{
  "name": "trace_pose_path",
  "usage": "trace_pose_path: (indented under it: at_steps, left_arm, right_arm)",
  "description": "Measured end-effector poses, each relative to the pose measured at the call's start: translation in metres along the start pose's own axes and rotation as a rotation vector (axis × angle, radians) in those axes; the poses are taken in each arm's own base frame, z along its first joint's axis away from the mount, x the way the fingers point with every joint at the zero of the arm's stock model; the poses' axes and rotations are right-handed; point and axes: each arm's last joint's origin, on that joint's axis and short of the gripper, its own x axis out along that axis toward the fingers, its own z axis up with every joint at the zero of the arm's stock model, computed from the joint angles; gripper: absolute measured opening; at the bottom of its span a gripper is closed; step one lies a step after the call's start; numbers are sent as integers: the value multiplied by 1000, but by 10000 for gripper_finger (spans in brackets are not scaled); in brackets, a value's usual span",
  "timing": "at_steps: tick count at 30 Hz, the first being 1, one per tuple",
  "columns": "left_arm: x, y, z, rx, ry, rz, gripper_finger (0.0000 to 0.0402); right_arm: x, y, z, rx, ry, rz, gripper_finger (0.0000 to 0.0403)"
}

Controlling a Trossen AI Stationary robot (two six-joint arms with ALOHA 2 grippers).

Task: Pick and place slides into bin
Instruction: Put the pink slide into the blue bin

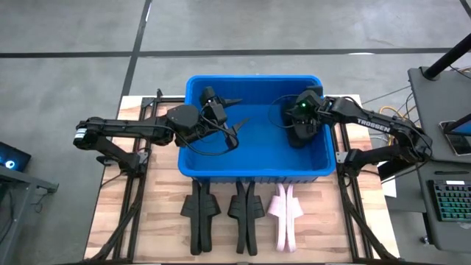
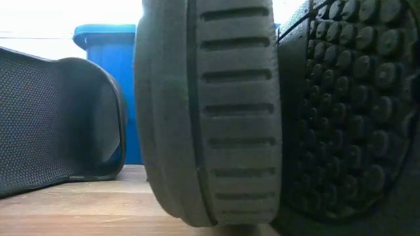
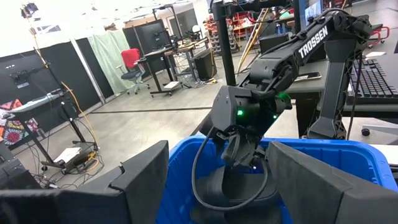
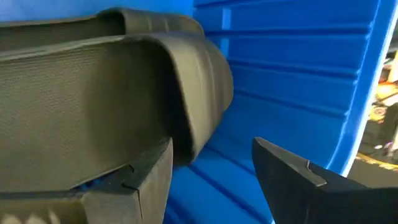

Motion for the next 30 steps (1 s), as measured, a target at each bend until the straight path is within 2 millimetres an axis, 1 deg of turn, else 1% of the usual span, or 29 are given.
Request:
trace_pose_path:
  at_steps: [3,8,12,16,18,21,25,28,30]
  left_arm:
    - [0,0,0,0,0,0,259]
    - [0,0,0,0,0,-1,259]
    - [0,-1,0,-34,-1,-5,259]
    - [0,-1,0,-85,-2,-12,259]
    - [-1,-2,1,-104,-5,-28,259]
    - [-2,-4,1,-110,-10,-58,259]
    - [-4,-7,3,-133,-13,-77,259]
    - [-5,-9,5,-161,-22,-97,259]
    - [-6,-9,5,-165,-24,-112,259]
  right_arm:
    - [-7,-5,1,55,-30,30,210]
    - [-29,-22,9,224,-230,139,210]
    - [-53,-40,15,398,-381,219,210]
    - [-83,-51,13,530,-588,406,210]
    - [-102,-52,8,552,-693,483,210]
    - [-131,-49,-5,569,-795,486,207]
    - [-167,-41,-29,610,-954,495,202]
    - [-186,-34,-48,641,-1043,525,200]
    - [-195,-31,-60,671,-1082,526,200]
